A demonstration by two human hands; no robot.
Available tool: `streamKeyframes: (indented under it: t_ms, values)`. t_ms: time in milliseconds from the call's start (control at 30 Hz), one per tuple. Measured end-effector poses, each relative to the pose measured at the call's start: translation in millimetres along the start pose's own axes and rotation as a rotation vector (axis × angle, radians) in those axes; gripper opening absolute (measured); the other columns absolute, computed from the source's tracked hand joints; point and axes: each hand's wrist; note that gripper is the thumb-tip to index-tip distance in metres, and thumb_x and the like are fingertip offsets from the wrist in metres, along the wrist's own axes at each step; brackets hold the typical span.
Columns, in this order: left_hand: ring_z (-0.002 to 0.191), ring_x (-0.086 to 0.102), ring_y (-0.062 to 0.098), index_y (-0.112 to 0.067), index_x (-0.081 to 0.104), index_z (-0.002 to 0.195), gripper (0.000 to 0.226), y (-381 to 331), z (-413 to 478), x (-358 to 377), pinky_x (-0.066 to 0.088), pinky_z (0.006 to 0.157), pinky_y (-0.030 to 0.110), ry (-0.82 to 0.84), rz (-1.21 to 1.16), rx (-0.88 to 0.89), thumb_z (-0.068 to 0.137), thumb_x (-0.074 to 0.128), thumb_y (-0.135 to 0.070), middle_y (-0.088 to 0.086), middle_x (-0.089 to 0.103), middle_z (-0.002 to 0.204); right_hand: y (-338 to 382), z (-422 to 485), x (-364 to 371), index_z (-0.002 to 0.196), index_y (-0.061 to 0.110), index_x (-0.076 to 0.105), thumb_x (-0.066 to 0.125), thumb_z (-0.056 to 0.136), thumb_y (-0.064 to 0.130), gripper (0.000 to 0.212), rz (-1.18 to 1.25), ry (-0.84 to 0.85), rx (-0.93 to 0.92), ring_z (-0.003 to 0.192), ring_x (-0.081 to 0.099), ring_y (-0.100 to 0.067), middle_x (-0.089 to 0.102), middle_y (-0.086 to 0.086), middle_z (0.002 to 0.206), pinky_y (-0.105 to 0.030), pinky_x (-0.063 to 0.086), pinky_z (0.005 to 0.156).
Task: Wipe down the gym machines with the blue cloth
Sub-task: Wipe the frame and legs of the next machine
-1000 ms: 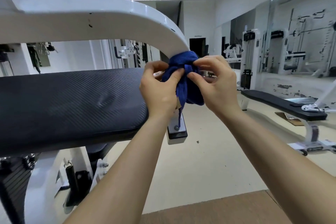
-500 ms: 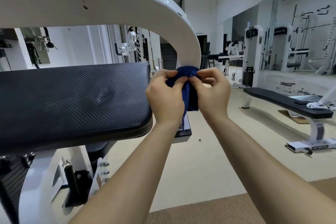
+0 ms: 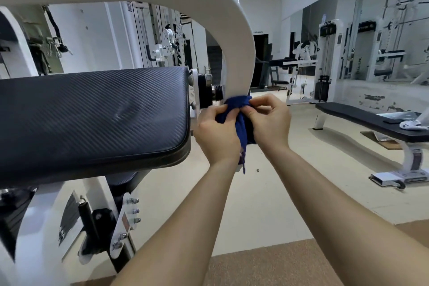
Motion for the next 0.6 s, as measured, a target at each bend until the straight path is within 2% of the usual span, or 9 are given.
streamKeyframes:
  t_ms: [67,133,200,267,367,500,600]
  values:
    - [0.085,0.066,0.008,-0.027,0.069,0.087,0.014,-1,0,2,0.053,0.077,0.021,0.0,-0.047,-0.032,0.082,0.08,-0.021,-0.005,0.071,0.091,3,1,-1,0.078,0.021,0.07,0.082,0.075,0.008,0.018,0.027,-0.019,-0.012,0.082,0.073,-0.019,0.074,-0.003,0.084,-0.045,0.059,0.081]
    - [0.083,0.067,0.006,-0.022,0.07,0.091,0.013,-10,3,6,0.053,0.073,0.017,-0.033,-0.134,-0.024,0.082,0.08,-0.02,-0.004,0.072,0.091,14,6,-3,0.084,0.017,0.072,0.082,0.076,0.009,0.015,0.057,-0.06,-0.119,0.087,0.072,-0.015,0.073,-0.002,0.089,-0.036,0.059,0.084]
    - [0.085,0.069,0.01,-0.018,0.071,0.092,0.014,-12,5,11,0.057,0.075,0.021,-0.063,-0.188,0.006,0.082,0.081,-0.02,-0.002,0.072,0.092,20,11,-4,0.088,0.012,0.072,0.081,0.078,0.008,0.014,0.074,-0.078,-0.195,0.088,0.071,-0.013,0.073,-0.002,0.091,-0.03,0.058,0.084]
    - [0.086,0.069,0.012,-0.019,0.071,0.091,0.014,-7,5,15,0.058,0.077,0.024,-0.079,-0.21,0.017,0.081,0.081,-0.018,0.0,0.072,0.093,14,13,-3,0.088,0.01,0.071,0.08,0.08,0.007,0.013,0.087,-0.065,-0.189,0.086,0.071,-0.012,0.073,-0.001,0.089,-0.032,0.058,0.083]
    - [0.087,0.069,0.011,-0.023,0.071,0.087,0.016,10,5,20,0.058,0.081,0.026,-0.111,-0.207,0.021,0.079,0.082,-0.014,-0.002,0.072,0.091,-6,12,1,0.084,0.015,0.069,0.08,0.08,0.009,0.013,0.061,-0.051,-0.163,0.084,0.07,-0.012,0.072,0.0,0.087,-0.032,0.058,0.081]
    - [0.086,0.071,0.016,-0.027,0.07,0.082,0.022,38,4,24,0.059,0.082,0.035,-0.143,-0.193,-0.031,0.076,0.083,-0.01,-0.002,0.073,0.087,-28,6,7,0.078,0.025,0.064,0.079,0.08,0.008,0.023,0.018,-0.031,-0.144,0.083,0.068,-0.01,0.07,0.005,0.084,-0.025,0.056,0.078]
    - [0.082,0.07,0.014,-0.028,0.069,0.08,0.023,57,0,26,0.058,0.077,0.026,-0.156,-0.155,-0.07,0.077,0.082,-0.01,-0.001,0.072,0.087,-48,1,15,0.075,0.028,0.061,0.079,0.079,0.009,0.026,-0.028,-0.007,-0.097,0.082,0.068,-0.012,0.069,0.004,0.083,-0.023,0.054,0.076]
Point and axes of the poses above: each hand's wrist, its own z-axis towards the middle knuckle, its own x-axis out of the palm, y = z × x
